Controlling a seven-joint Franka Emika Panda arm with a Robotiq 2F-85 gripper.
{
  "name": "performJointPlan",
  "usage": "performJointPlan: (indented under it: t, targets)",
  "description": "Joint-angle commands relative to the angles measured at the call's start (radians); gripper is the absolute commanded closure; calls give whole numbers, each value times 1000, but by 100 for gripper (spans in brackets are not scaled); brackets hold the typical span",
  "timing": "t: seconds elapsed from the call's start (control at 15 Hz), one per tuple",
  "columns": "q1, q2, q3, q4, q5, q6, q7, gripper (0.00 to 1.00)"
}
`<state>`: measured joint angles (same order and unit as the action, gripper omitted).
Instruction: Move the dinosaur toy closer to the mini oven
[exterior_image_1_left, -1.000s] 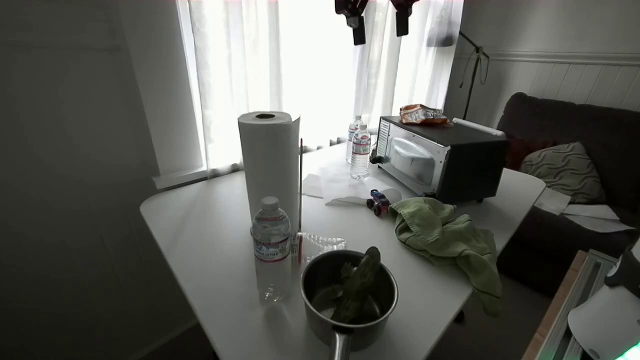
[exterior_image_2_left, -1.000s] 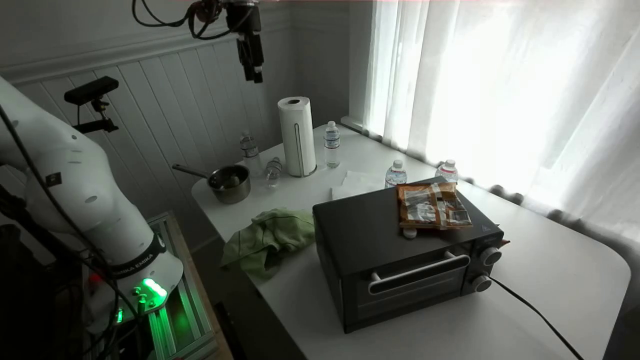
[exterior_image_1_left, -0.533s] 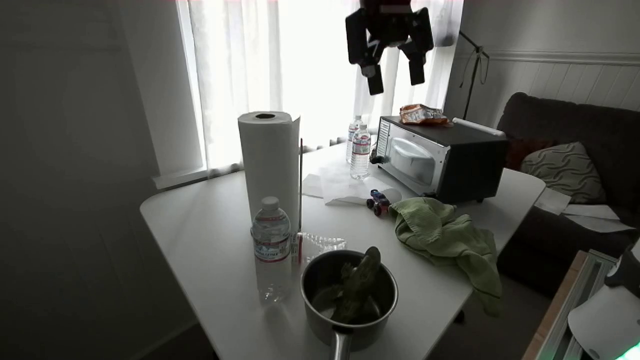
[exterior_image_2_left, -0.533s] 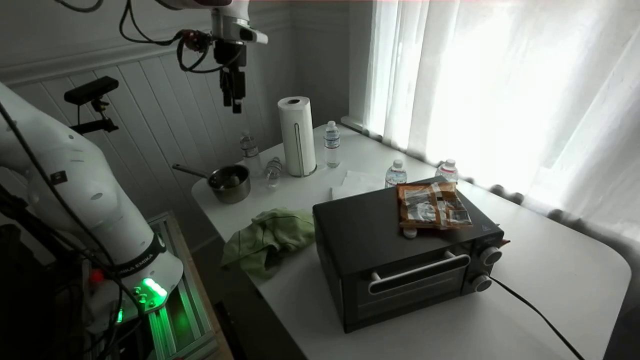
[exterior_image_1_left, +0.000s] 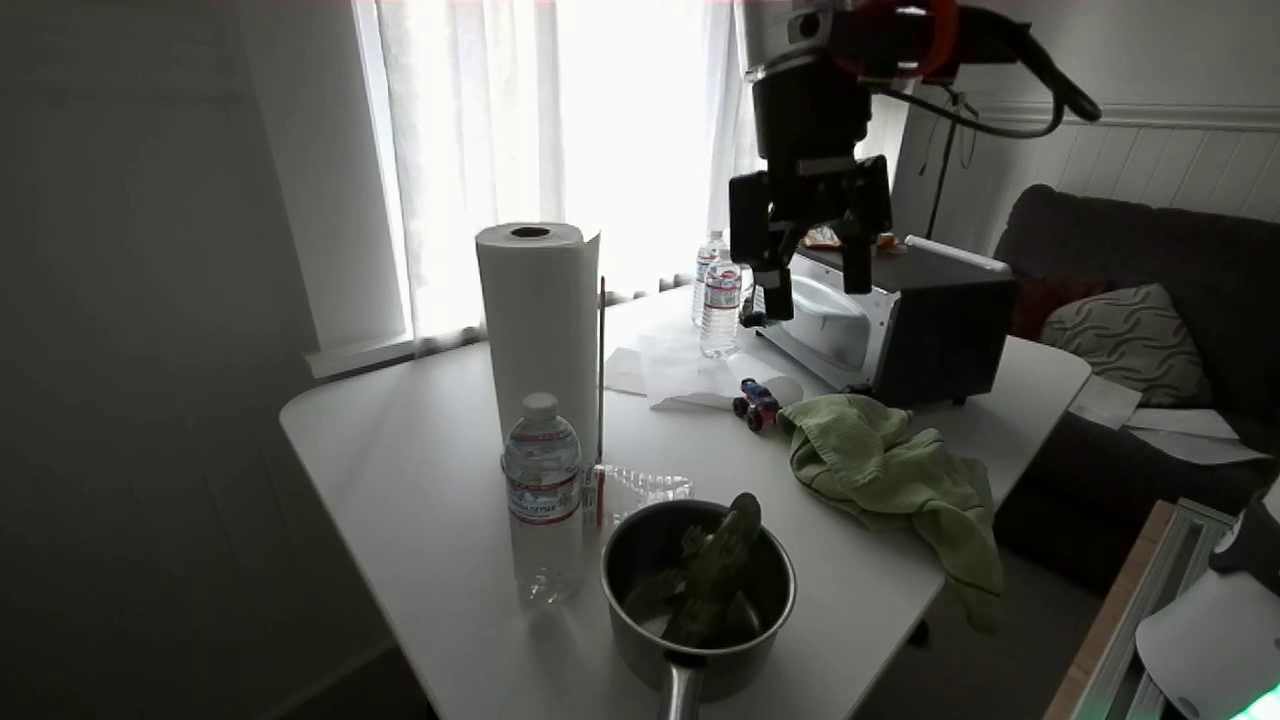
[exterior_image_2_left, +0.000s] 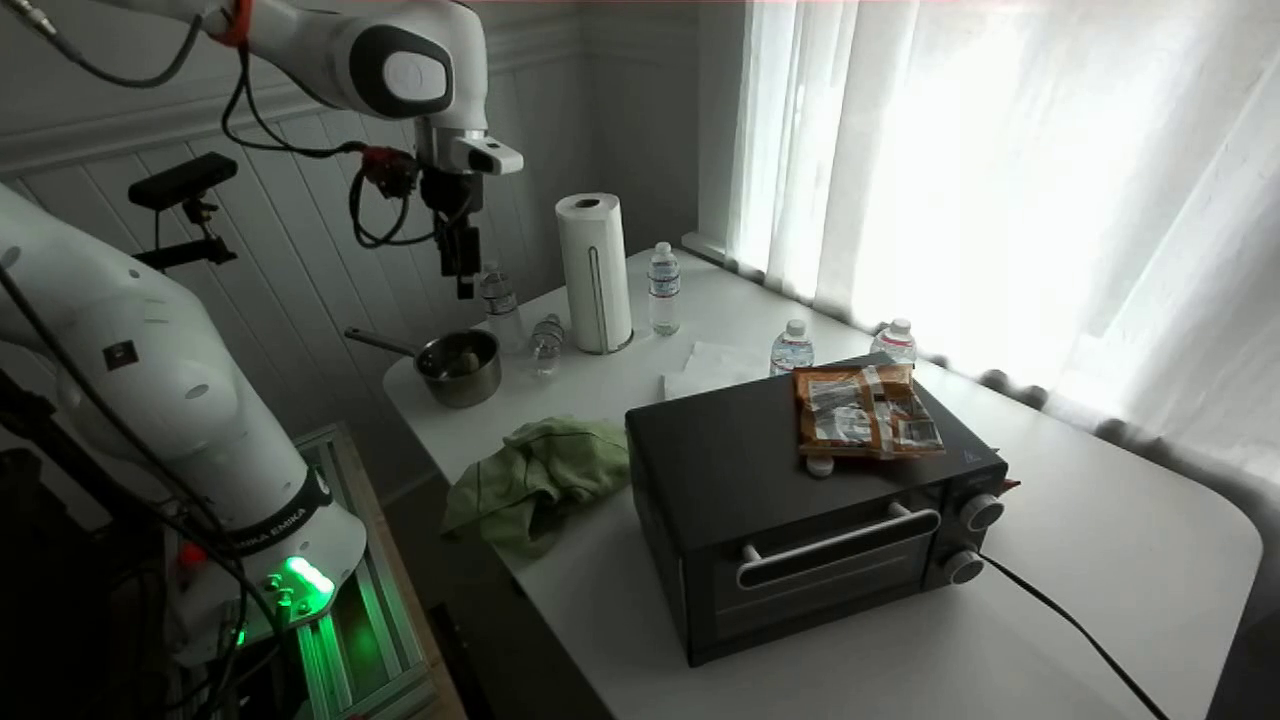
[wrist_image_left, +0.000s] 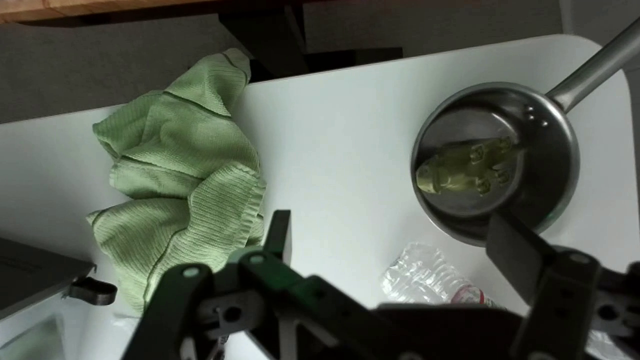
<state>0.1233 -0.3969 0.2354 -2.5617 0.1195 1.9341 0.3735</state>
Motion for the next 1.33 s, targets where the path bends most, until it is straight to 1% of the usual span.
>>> performJointPlan:
  t: [0.0,0.33,0.4,0.73,1.27]
  targets:
    - [5,0,-6,-15,-2,13,-3,0]
    - [6,-4,-6,-23,-1,21,-7,0]
    - [18,14,-10,-31,26,34,-31,0]
    - [42,80,-11,-61,72,73,-63,0]
    - [63,153,-13,-117,194,209,-88,0]
